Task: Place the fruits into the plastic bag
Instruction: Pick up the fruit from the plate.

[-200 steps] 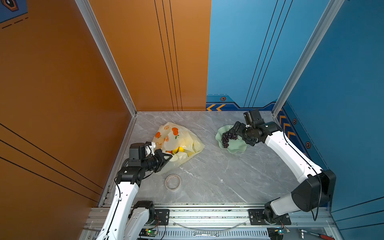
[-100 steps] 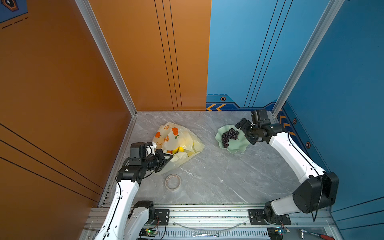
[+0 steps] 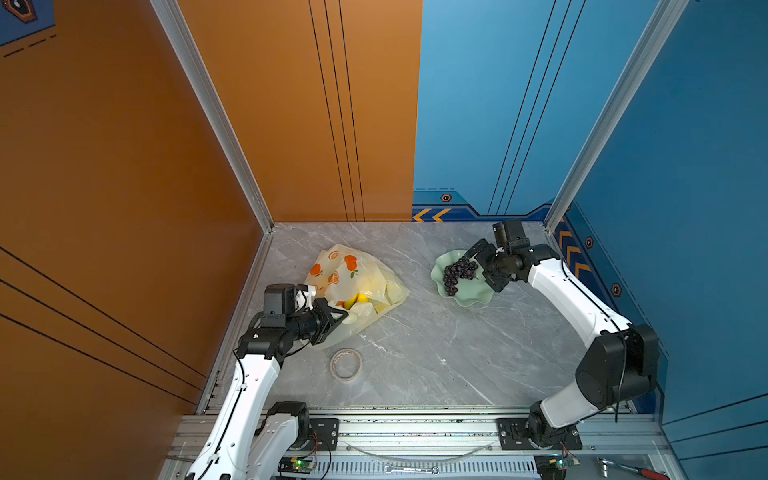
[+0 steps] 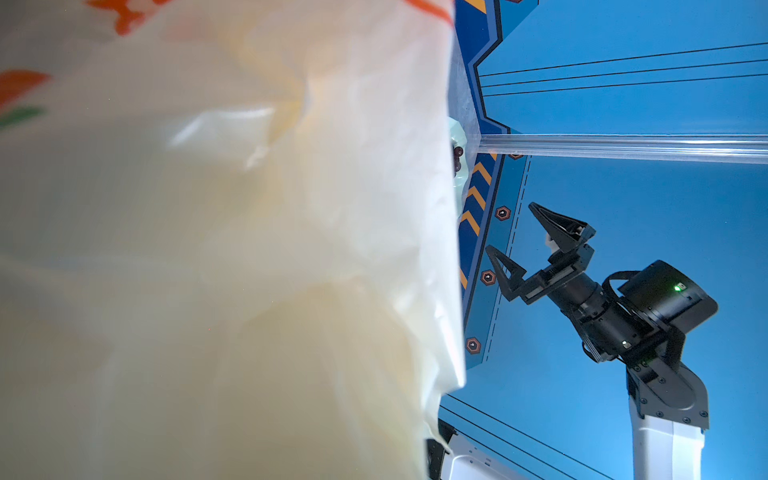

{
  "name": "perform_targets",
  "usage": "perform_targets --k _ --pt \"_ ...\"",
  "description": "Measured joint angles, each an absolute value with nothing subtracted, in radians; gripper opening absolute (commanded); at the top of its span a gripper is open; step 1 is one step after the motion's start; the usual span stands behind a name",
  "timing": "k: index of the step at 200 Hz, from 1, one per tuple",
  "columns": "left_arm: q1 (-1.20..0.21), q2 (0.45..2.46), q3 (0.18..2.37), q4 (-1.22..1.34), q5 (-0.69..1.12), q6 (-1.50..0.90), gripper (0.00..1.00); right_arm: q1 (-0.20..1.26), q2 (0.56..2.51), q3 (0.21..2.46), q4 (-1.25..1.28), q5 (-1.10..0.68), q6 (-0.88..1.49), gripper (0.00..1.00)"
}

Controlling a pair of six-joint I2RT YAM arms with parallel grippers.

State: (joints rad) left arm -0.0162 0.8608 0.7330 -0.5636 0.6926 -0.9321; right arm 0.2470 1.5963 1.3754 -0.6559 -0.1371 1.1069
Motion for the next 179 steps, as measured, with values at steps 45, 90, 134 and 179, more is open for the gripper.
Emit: perform_targets --k 45,90,134,179 --pt "-0.02 0.881 0.733 -0.564 0.693 -0.932 0.0 0.251 1.695 1.389 -0.628 -0.157 1.147 1.0" --pt "-0.02 0.89 0.733 -0.563 0.693 -0.932 0.0 0.255 1.779 1.412 -0.601 -0.156 1.149 0.99" --pt "-0.02 0.9 0.735 -0.564 0.692 -0.925 0.0 0.255 1.849 1.443 -0.59 -0.152 1.142 0.99" --pt "-0.02 0.9 0.735 -0.565 0.692 -0.92 0.0 0.255 1.927 1.488 -0.574 -0.137 1.138 0.98"
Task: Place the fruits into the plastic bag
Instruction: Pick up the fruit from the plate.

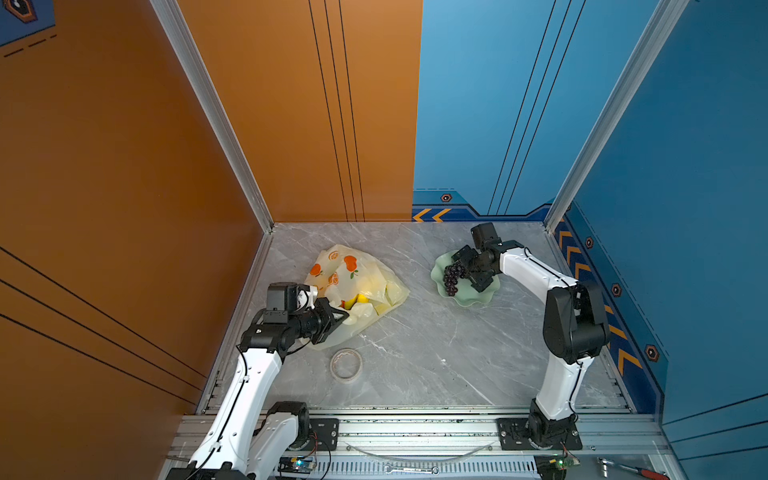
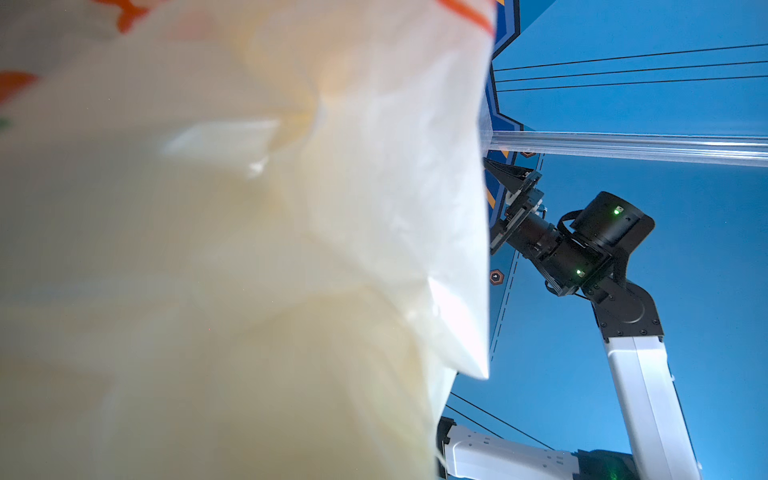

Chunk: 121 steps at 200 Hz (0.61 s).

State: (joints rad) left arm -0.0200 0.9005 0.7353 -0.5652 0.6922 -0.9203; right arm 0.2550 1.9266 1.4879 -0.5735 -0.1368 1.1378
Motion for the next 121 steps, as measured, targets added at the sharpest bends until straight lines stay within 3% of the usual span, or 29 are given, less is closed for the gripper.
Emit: perform_targets --k 121 --pt "-0.019 0.896 0.738 -0.573 0.692 -0.912 0.0 0.254 2.132 1.649 -0.626 -0.073 1.114 0.95"
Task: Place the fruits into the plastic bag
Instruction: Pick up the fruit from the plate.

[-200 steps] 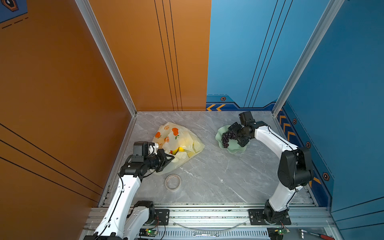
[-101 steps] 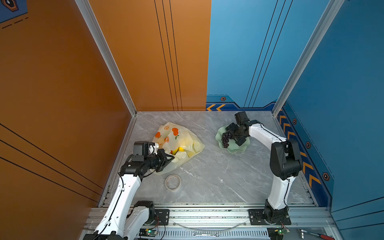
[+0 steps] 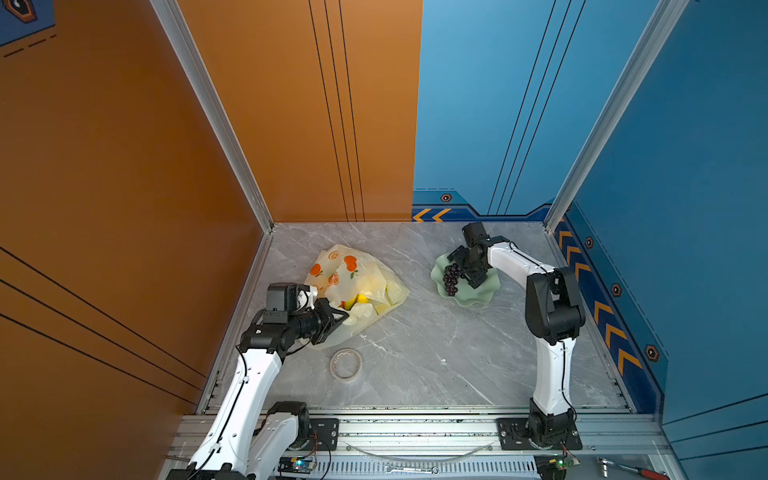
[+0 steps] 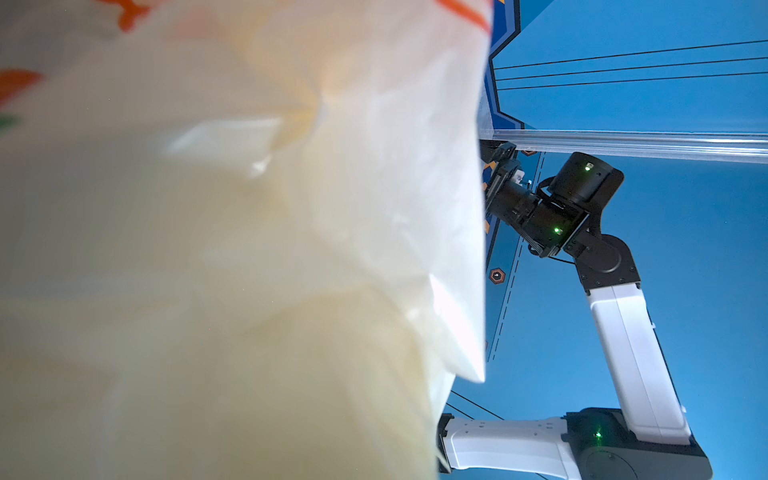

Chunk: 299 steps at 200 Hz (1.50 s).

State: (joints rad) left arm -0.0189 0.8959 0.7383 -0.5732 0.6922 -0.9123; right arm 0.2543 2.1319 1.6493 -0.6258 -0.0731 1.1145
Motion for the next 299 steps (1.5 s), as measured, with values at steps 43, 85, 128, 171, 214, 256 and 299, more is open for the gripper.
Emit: perform_targets --k 43,85,128,171,214,256,299 --pt "-0.019 0.896 0.743 -0.575 0.692 -0.906 0.0 0.255 2.155 1.683 -0.681 -0.039 1.092 0.94" --pt "-0.019 0.896 0.743 -0.575 0.692 -0.906 0.0 0.256 2.155 1.693 -0.714 -0.013 1.059 0.88" --pt "-0.019 0.896 0.743 -0.576 0.692 -0.906 0.0 0.257 2.155 1.695 -0.719 0.006 1.027 0.89" --pt "-0.019 0.896 0.743 -0.576 0.692 -0.906 0.0 0.258 2.155 1.71 -0.739 0.006 1.01 0.93" --pt "-0.019 0.906 0.749 -0.576 0.692 -0.906 0.0 0.258 2.164 1.714 -0.742 0.006 1.002 0.9" --pt "-0.019 0.907 0.751 -0.577 0.692 -0.906 0.0 0.258 2.177 1.734 -0.741 0.006 0.988 0.71" --pt "-0.019 0.913 0.751 -0.577 0.692 -0.905 0.0 0.258 2.177 1.746 -0.741 0.013 0.967 0.52"
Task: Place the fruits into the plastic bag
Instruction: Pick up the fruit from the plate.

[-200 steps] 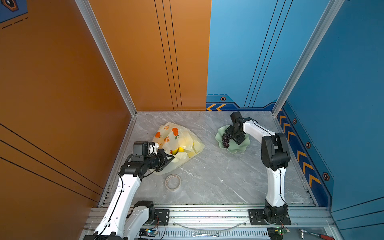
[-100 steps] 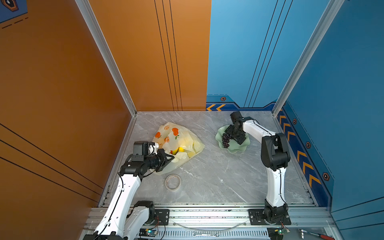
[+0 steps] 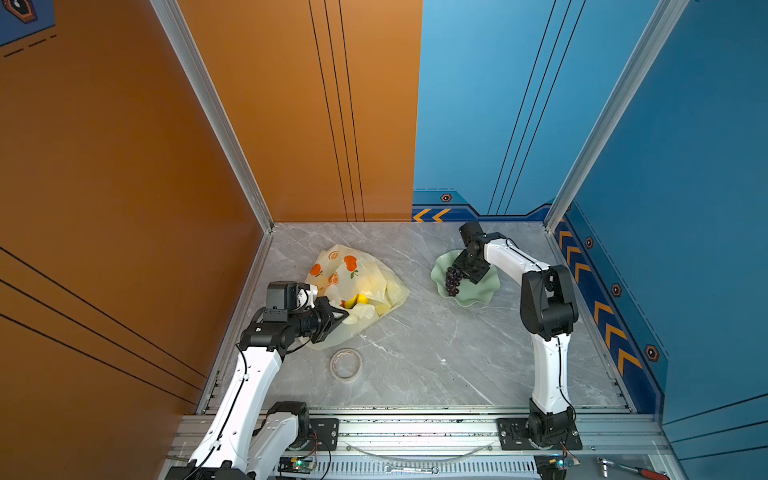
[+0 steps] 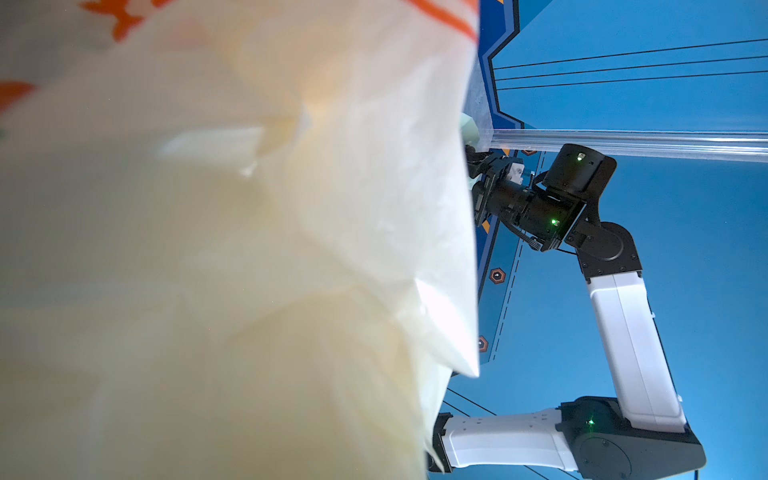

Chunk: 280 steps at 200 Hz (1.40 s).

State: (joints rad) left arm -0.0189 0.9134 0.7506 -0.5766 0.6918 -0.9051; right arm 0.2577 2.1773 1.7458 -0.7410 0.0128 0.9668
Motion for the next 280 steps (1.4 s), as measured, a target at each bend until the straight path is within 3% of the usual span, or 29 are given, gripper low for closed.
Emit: perform_targets --k 41,66,141,280 --pt "-0.021 0.919 0.752 -0.577 0.692 -0.902 0.0 0.256 2.177 1.745 -0.74 0.024 0.965 0.46" --pt "-0.026 0.919 0.755 -0.577 0.692 -0.9 0.0 0.255 2.162 1.724 -0.722 0.024 0.963 0.34" --pt "-0.034 0.922 0.76 -0.577 0.692 -0.898 0.0 0.242 2.058 1.671 -0.674 0.023 0.957 0.18" --pt "-0.041 0.923 0.76 -0.58 0.692 -0.896 0.0 0.177 1.829 1.501 -0.539 -0.061 0.939 0.15"
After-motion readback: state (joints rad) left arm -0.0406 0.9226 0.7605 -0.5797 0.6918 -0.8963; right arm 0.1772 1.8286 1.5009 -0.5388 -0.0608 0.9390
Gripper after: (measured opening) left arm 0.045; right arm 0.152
